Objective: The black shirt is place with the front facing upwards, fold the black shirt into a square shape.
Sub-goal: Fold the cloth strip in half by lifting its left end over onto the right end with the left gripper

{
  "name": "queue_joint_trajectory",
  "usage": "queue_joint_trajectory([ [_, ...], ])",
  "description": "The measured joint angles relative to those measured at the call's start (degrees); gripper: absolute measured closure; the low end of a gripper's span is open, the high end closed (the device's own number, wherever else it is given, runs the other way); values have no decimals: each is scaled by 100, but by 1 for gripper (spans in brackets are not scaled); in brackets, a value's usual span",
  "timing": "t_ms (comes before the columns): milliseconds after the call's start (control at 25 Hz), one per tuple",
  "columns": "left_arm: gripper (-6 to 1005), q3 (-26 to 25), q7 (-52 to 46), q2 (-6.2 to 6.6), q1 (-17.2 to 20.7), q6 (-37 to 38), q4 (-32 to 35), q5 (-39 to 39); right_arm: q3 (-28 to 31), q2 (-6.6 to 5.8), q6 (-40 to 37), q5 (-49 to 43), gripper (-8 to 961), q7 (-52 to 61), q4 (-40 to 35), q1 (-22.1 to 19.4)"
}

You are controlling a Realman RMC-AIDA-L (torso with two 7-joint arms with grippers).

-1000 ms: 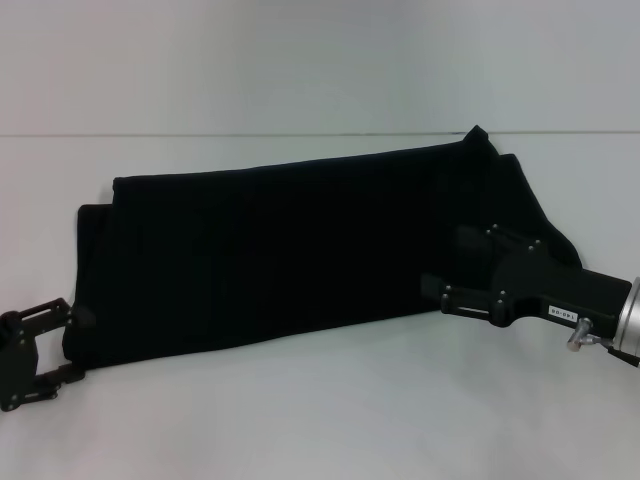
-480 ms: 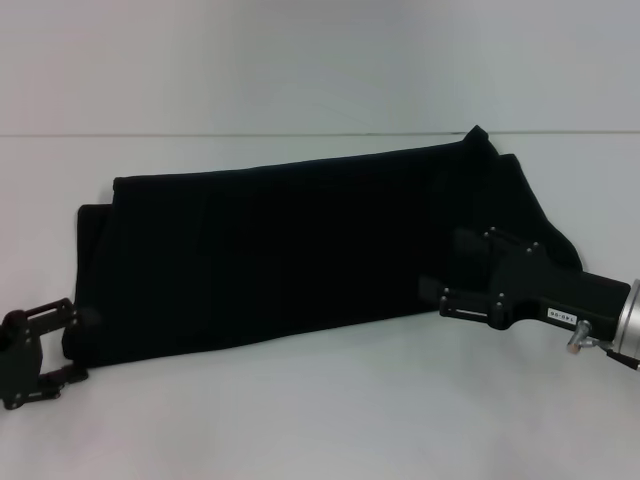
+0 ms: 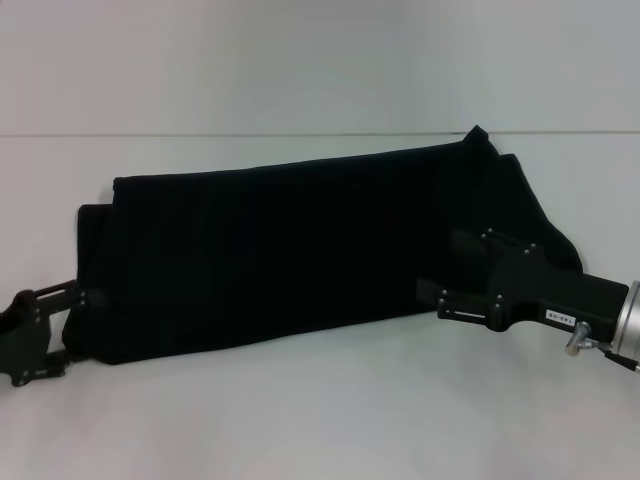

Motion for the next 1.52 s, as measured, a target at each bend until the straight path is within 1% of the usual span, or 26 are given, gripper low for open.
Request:
queue_joint_trajectory([
  [120,174,132,-36,58,-119,-62,-49,0,28,11,-32,7,9,0,2,6],
  [240,176,244,-52,77,-164,-117,-36,14,32,18,-35,11,9,5,3,3],
  [480,386,443,-57,85,-191,-153,49,141,3,17,-35,-10,9,8,10,-5],
  [680,630,446,-55,68,-199,-230,54,151,-153,2,-35,-67,9,9,10,-8],
  [880,774,445,-4,64,-205,-257,67,151,-370,-12,-63,-112,9,9,10,-8],
  [1000,861,445,34,50,-213,-258,113,148,-399,-14,-99,-113,9,9,8,-8],
  [1200,938,401,52,59,-156,-230,293,115,-366,-13,-123,-116,9,9,4,-12],
  [1280,951,359,53,109,-101,-220,396,112,-350,-12,-136,-107,9,9,3,-18],
  [1360,945,278,49,194,-24,-220,533,130,-341,-11,-161,-94,9,24,0,-26],
  [1440,940,228,31,317,43,-220,605,144,-334,-12,-179,-87,9,104,-29,-38],
  [1520,934,133,6,485,122,-216,665,151,-332,-24,-180,-90,9,218,-55,-53],
])
